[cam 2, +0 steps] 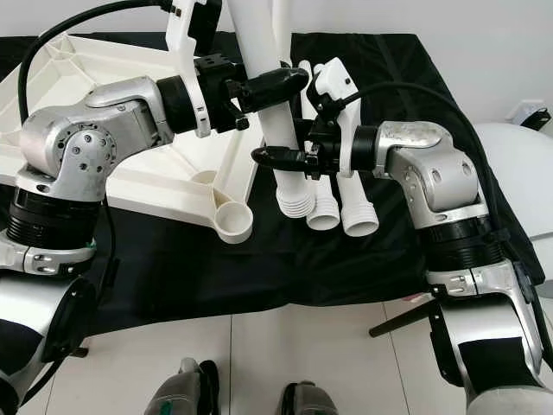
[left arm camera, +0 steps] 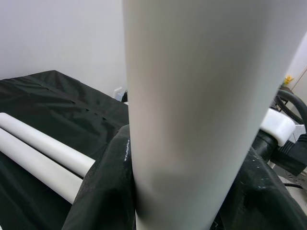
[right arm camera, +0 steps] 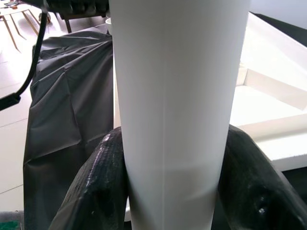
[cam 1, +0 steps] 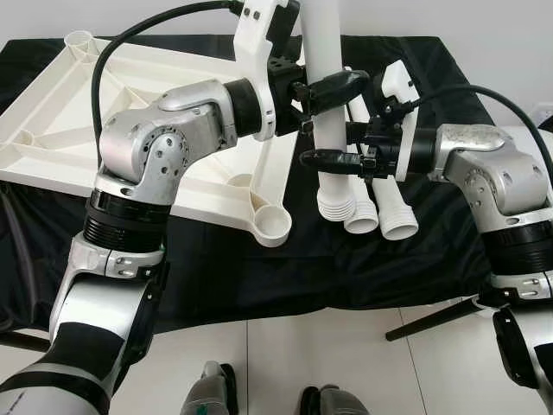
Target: Building children table
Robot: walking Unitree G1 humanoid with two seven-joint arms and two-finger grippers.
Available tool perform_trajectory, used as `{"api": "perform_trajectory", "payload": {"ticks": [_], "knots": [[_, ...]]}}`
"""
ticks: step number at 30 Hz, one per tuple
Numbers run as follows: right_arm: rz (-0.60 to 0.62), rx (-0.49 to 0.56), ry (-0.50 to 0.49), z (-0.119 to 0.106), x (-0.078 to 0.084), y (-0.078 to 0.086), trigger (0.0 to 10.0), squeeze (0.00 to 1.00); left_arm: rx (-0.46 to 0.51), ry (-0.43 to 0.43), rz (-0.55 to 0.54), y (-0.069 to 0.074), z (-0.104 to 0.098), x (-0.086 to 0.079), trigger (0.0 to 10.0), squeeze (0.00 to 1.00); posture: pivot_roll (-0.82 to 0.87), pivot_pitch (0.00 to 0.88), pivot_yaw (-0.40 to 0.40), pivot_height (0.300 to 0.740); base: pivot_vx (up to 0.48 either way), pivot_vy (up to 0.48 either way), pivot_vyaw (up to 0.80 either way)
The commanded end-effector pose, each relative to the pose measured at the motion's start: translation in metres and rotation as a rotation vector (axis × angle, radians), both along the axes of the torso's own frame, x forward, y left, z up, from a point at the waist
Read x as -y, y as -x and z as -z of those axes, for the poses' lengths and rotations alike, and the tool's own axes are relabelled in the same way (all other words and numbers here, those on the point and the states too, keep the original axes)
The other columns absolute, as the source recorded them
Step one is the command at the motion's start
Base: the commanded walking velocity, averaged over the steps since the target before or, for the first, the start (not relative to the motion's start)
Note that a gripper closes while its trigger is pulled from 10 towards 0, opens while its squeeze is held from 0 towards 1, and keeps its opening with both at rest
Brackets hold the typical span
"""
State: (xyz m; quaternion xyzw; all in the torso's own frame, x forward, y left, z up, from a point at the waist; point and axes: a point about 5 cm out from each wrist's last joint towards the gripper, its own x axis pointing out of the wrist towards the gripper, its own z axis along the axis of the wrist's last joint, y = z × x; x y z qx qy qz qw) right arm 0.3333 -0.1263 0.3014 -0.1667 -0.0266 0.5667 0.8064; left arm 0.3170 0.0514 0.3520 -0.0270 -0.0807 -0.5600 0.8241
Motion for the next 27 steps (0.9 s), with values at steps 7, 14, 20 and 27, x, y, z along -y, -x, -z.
{"api": "perform_trajectory", "payload": {"ticks": [7, 14, 20, 27], "knots": [[-0.014, -0.009, 0.026, 0.0046, 0.0, 0.0023, 10.0, 0.0, 0.03, -0.021, 0.109, 0.0076, -0.0041, 0.0033, 10.0, 0.0, 0.0, 0.186, -0.03, 0.74, 0.0, 0.0, 0.0], [-0.02, -0.019, 0.045, 0.008, 0.0003, 0.0035, 10.0, 0.0, 0.034, -0.016, 0.112, 0.0083, -0.0059, 0.0037, 10.0, 0.0, 0.0, 0.189, -0.033, 0.74, 0.0, 0.0, 0.0], [-0.026, -0.023, 0.055, 0.0104, 0.0001, 0.004, 10.0, 0.0, 0.036, -0.013, 0.113, 0.0086, -0.0066, 0.0035, 10.0, 0.0, 0.0, 0.188, -0.034, 0.74, 0.0, 0.0, 0.0], [-0.03, -0.018, 0.038, 0.0077, -0.0017, 0.0031, 2.6, 0.0, 0.03, -0.011, 0.11, 0.0036, -0.0065, -0.0051, 10.0, 0.0, 0.0, 0.187, -0.034, 0.74, 0.0, 0.0, 0.0]]}}
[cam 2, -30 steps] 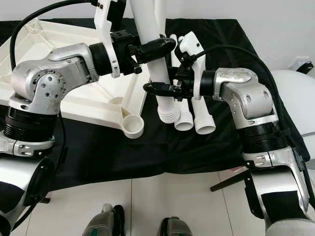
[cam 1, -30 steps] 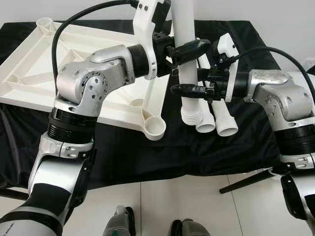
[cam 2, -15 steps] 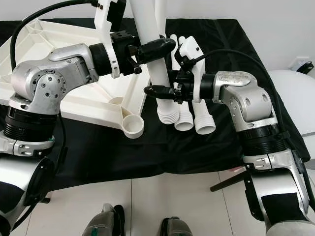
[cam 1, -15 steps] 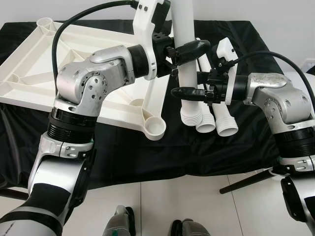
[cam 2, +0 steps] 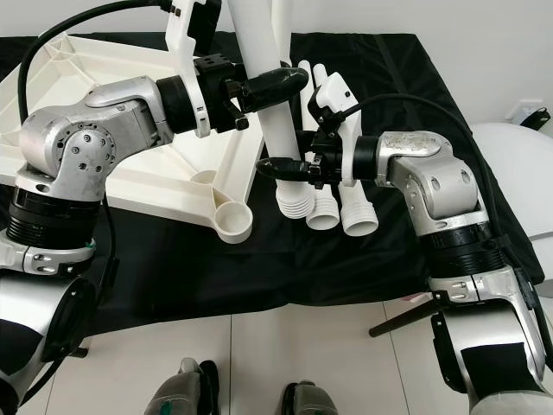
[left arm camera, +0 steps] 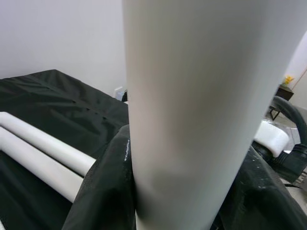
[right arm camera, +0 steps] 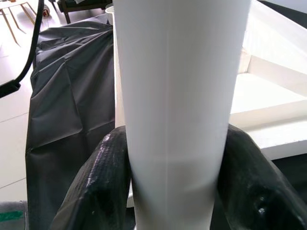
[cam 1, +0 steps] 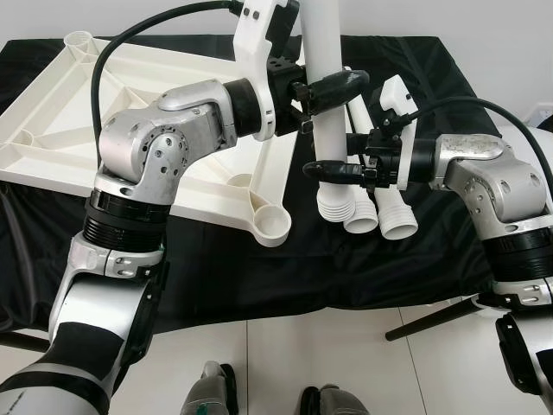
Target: Building children table
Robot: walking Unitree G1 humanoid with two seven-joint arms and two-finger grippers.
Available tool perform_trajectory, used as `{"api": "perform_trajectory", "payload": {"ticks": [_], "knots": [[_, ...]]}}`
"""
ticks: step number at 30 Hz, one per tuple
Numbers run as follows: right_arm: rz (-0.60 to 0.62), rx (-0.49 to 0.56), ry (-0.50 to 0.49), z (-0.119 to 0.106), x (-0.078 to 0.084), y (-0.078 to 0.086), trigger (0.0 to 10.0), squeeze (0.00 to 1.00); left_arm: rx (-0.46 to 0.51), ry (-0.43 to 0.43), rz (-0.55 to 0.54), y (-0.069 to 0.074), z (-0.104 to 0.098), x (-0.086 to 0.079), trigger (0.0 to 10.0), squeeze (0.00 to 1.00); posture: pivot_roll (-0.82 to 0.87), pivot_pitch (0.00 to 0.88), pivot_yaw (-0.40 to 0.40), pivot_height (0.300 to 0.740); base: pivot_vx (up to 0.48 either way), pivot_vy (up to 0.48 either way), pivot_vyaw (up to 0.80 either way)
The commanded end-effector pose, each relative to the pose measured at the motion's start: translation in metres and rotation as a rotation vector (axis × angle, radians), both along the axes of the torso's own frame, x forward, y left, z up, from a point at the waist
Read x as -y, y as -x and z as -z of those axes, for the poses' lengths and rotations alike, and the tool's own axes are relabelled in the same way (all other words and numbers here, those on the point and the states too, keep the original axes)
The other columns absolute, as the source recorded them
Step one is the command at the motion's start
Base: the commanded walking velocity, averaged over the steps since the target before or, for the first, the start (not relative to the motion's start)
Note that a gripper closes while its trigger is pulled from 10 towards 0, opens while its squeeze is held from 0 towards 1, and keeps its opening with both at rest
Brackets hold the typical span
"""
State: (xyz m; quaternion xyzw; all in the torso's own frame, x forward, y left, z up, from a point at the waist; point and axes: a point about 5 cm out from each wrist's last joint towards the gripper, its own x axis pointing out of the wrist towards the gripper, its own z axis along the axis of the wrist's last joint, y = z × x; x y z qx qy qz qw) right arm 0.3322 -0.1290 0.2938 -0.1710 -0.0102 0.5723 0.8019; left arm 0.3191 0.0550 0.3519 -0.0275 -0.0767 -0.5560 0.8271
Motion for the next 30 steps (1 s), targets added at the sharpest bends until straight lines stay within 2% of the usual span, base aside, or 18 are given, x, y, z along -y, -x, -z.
{"api": "perform_trajectory", "payload": {"ticks": [1, 3, 4, 16, 17, 22, 26, 29, 30], "knots": [[-0.022, 0.005, 0.011, 0.0, -0.004, 0.002, 2.6, 0.0, 0.037, -0.007, 0.12, 0.006, -0.007, -0.002, 10.0, 0.0, 0.0, 0.187, -0.034, 0.74, 0.0, 0.0, 0.0], [-0.022, 0.003, 0.004, -0.001, -0.005, 0.002, 2.6, 0.0, 0.036, -0.007, 0.119, 0.005, -0.007, -0.003, 10.0, 0.0, 0.0, 0.187, -0.034, 0.74, 0.0, 0.0, 0.0], [-0.02, 0.004, -0.001, -0.001, -0.005, 0.001, 0.0, 0.0, 0.036, -0.007, 0.119, 0.005, -0.007, -0.004, 10.0, 0.0, 0.0, 0.187, -0.035, 0.74, 0.0, 0.0, 0.0], [-0.029, -0.023, -0.05, -0.003, -0.006, 0.003, 0.0, 0.0, 0.063, -0.007, 0.144, 0.01, -0.009, -0.006, 10.0, 0.0, 0.0, 0.184, -0.038, 0.74, 0.0, 0.0, 0.0], [-0.026, -0.024, -0.054, -0.003, -0.006, 0.002, 0.0, 0.0, 0.046, 0.002, 0.15, 0.01, -0.008, -0.006, 10.0, 1.0, 0.0, 0.184, -0.038, 0.74, 0.0, 0.0, 0.0], [-0.03, -0.03, -0.092, -0.006, -0.008, 0.002, 0.0, 0.0, 0.01, 0.04, 0.179, 0.012, -0.009, -0.006, 10.0, 1.0, 0.0, 0.18, -0.038, 0.74, 0.0, 0.0, 0.0], [0.006, -0.04, -0.138, -0.007, -0.008, -0.003, 0.0, 0.0, -0.033, 0.171, 0.192, 0.013, -0.025, -0.002, 10.0, 1.0, 0.0, 0.178, -0.038, 0.74, 0.0, 0.0, 0.0], [0.02, -0.036, -0.149, -0.007, -0.008, -0.004, 0.0, 0.0, -0.042, 0.21, 0.204, 0.013, -0.03, -0.001, 10.0, 1.0, 0.0, 0.176, -0.038, 0.74, 0.0, 0.0, 0.0], [0.046, -0.036, -0.175, -0.009, -0.008, -0.008, 0.0, 0.0, -0.08, 0.278, 0.26, 0.017, -0.037, -0.004, 10.0, 0.0, 0.0, 0.175, -0.038, 0.74, 0.0, 0.0, 0.0]]}}
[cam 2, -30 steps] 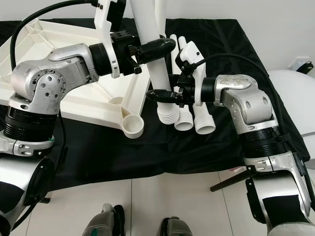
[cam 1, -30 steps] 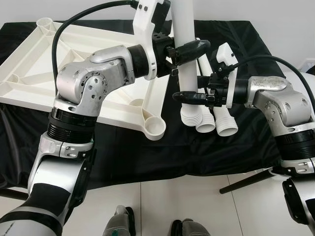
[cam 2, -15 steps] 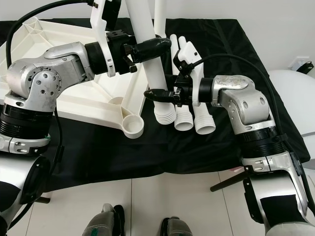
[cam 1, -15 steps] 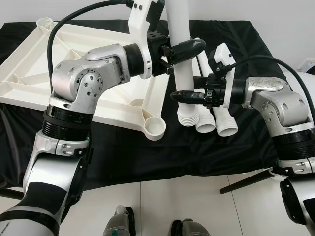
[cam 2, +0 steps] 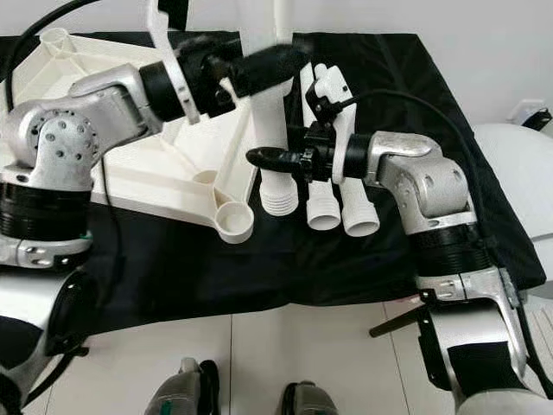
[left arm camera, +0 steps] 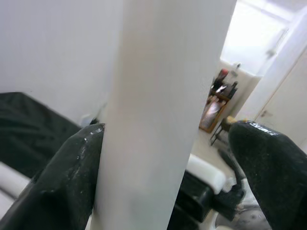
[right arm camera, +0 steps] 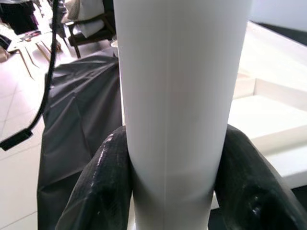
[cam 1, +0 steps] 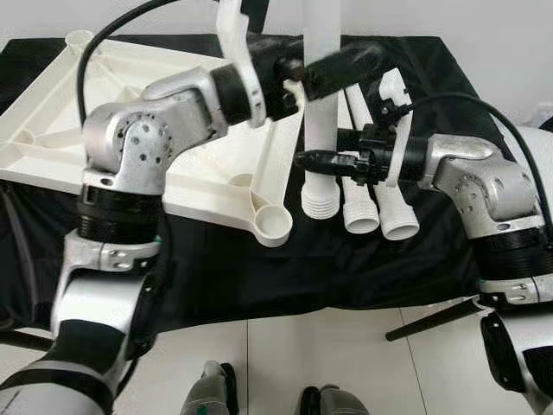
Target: Building children table
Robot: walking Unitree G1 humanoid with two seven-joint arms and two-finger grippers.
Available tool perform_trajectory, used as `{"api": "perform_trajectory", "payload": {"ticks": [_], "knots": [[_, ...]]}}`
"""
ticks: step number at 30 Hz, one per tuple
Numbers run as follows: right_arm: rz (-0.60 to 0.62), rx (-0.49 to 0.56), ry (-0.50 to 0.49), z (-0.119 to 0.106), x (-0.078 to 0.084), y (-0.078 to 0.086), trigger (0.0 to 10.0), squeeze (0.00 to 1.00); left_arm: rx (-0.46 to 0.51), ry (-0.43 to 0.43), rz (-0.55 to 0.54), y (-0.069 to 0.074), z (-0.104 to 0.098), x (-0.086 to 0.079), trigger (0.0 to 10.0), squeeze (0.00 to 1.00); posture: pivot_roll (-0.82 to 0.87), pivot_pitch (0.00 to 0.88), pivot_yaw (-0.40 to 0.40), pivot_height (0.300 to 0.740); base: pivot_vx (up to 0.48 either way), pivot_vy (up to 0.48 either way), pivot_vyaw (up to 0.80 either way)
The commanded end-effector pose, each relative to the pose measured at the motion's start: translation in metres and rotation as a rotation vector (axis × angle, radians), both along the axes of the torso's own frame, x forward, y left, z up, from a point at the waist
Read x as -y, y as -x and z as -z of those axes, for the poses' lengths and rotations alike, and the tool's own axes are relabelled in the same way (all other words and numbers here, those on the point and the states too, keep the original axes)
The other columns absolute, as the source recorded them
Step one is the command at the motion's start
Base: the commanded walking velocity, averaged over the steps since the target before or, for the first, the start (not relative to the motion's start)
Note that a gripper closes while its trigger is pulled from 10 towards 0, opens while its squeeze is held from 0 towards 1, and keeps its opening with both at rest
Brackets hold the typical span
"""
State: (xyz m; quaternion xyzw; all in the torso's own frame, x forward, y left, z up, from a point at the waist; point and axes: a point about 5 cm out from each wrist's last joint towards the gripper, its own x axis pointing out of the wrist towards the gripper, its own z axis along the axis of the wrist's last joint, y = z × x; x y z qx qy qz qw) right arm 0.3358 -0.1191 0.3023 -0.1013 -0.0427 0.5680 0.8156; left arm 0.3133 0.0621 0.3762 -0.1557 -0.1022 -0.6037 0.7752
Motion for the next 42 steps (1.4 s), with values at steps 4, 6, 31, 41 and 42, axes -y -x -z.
{"api": "perform_trajectory", "payload": {"ticks": [4, 6, 31, 41, 42], "knots": [[0.066, -0.011, -0.052, -0.003, 0.002, -0.008, 0.0, 0.0, -0.004, 0.088, 0.138, 0.014, -0.017, 0.0, 10.0, 0.0, 0.01, 0.173, -0.039, 0.74, 0.0, 0.0, 0.0], [0.086, -0.008, -0.072, -0.004, 0.002, -0.01, 0.0, 0.0, -0.008, 0.092, 0.138, 0.014, -0.017, -0.001, 10.0, 0.0, 0.01, 0.171, -0.039, 0.74, 0.0, 0.0, 0.0], [0.274, 0.031, -0.303, -0.018, 0.021, -0.023, 10.0, 0.0, -0.055, 0.106, -0.644, -0.045, 0.028, -0.073, 10.0, 0.0, 0.02, 0.194, -0.029, 0.74, 0.0, 0.0, 0.0], [0.434, 0.125, -0.41, -0.016, 0.026, -0.017, 10.0, 0.0, 0.152, -0.131, -0.62, -0.019, 0.065, -0.062, 10.0, 0.0, 0.02, 0.202, -0.029, 0.74, 0.0, 0.0, 0.0], [0.43, 0.12, -0.441, -0.014, 0.025, -0.014, 10.0, 0.0, 0.167, -0.173, -0.603, -0.015, 0.072, -0.058, 10.0, 0.0, 0.02, 0.205, -0.029, 0.74, 0.0, 0.0, 0.0]]}}
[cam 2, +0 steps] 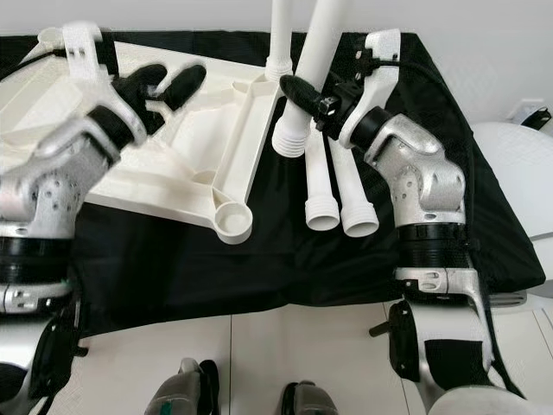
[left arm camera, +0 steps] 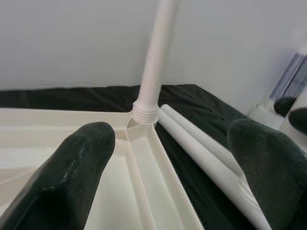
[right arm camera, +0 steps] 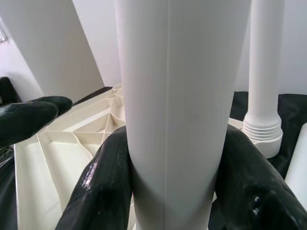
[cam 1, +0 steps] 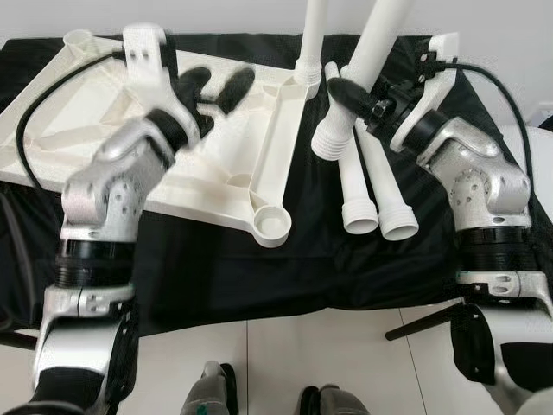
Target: Building children table
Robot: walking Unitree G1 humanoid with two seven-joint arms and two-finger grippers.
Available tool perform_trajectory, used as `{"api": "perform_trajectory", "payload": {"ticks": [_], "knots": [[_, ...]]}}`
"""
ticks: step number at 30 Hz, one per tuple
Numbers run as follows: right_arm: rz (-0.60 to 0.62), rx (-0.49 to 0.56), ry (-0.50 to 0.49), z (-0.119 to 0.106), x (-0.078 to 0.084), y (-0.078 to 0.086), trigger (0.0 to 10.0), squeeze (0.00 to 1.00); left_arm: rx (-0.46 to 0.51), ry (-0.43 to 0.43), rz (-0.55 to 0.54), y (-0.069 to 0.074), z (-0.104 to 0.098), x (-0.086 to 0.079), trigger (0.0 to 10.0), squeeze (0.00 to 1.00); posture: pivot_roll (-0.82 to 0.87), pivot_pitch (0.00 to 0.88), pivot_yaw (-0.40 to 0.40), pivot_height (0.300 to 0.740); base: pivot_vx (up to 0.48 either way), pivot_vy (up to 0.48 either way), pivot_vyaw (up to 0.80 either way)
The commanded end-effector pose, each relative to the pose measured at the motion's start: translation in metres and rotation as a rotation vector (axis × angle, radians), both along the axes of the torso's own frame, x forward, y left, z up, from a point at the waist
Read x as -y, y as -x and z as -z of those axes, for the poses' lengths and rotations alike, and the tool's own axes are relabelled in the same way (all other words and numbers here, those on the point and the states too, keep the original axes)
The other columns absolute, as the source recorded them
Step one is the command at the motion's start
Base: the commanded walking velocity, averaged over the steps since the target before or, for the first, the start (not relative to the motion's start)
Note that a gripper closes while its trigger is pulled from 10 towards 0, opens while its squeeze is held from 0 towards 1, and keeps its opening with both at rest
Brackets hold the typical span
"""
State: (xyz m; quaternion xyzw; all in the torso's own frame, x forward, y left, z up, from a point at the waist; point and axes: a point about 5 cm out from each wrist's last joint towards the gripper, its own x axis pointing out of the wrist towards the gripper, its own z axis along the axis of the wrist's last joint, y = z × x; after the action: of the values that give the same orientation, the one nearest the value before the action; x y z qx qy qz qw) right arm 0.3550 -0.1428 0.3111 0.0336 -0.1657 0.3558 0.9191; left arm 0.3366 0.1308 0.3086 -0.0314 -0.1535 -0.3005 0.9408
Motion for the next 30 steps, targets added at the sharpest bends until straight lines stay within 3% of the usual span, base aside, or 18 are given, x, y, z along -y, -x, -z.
{"api": "perform_trajectory", "payload": {"ticks": [1, 2, 4, 6, 8, 10, 11, 13, 20, 22, 24, 30], "knots": [[0.004, 0.043, -0.027, -0.006, 0.002, 0.005, 10.0, 0.0, 0.032, -0.072, 0.124, 0.008, 0.005, 0.01, 10.0, 0.0, 0.02, 0.205, -0.029, 0.74, 0.0, 0.0, 0.0], [-0.007, 0.044, -0.065, -0.005, 0.001, 0.008, 10.0, 0.0, 0.034, -0.123, 0.129, 0.011, 0.012, 0.013, 10.0, 0.0, 0.03, 0.207, -0.028, 0.74, 0.0, 0.0, 0.0], [-0.007, 0.044, -0.065, -0.005, 0.001, 0.008, 10.0, 0.0, 0.034, -0.123, 0.129, 0.011, 0.012, 0.013, 10.0, 0.0, 0.03, 0.207, -0.028, 0.74, 0.0, 0.0, 0.0], [-0.036, 0.066, -0.175, -0.007, 0.0, 0.015, 10.0, 0.0, 0.014, -0.267, 0.147, 0.017, 0.036, 0.016, 10.0, 0.0, 0.03, 0.21, -0.028, 0.74, 0.0, 0.0, 0.0], [-0.036, 0.066, -0.175, -0.007, 0.0, 0.015, 10.0, 0.0, 0.014, -0.267, 0.147, 0.017, 0.036, 0.016, 10.0, 0.0, 0.03, 0.21, -0.028, 0.74, 0.0, 0.0, 0.0], [-0.049, 0.084, -0.234, -0.009, 0.0, 0.021, 10.0, 0.0, -0.008, -0.373, 0.147, 0.021, 0.054, 0.014, 10.0, 0.0, 0.03, 0.21, -0.029, 0.74, 0.0, 0.0, 0.0], [-0.049, 0.084, -0.234, -0.009, 0.0, 0.021, 10.0, 0.0, -0.008, -0.373, 0.147, 0.021, 0.054, 0.014, 10.0, 0.0, 0.03, 0.21, -0.029, 0.74, 0.0, 0.0, 0.0], [-0.036, 0.105, -0.263, -0.01, 0.0, 0.027, 10.0, 0.0, -0.046, -0.466, 0.103, 0.022, 0.074, 0.006, 10.0, 0.0, 0.02, 0.21, -0.031, 0.74, 0.0, 0.0, 0.0], [-0.02, 0.113, -0.283, -0.012, 0.004, 0.03, 10.0, 0.0, -0.077, -0.48, 0.111, 0.027, 0.083, 0.002, 10.0, 0.0, 0.02, 0.211, -0.032, 0.74, 0.0, 0.0, 0.0], [-0.013, 0.115, -0.279, -0.012, 0.005, 0.031, 10.0, 0.0, -0.084, -0.51, 0.117, 0.031, 0.088, 0.0, 10.0, 0.0, 0.02, 0.212, -0.033, 0.74, 0.0, 0.0, 0.0], [-0.007, 0.114, -0.27, -0.011, 0.008, 0.032, 10.0, 0.0, -0.099, -0.599, 0.139, 0.039, 0.101, -0.005, 10.0, 0.0, 0.02, 0.211, -0.035, 0.74, 0.0, 0.0, 0.0], [-0.004, 0.113, -0.27, -0.013, 0.011, 0.034, 10.0, 0.0, -0.115, -0.677, 0.154, 0.043, 0.11, -0.012, 10.0, 0.0, 0.01, 0.21, -0.036, 0.74, 0.0, 0.0, 0.0]]}}
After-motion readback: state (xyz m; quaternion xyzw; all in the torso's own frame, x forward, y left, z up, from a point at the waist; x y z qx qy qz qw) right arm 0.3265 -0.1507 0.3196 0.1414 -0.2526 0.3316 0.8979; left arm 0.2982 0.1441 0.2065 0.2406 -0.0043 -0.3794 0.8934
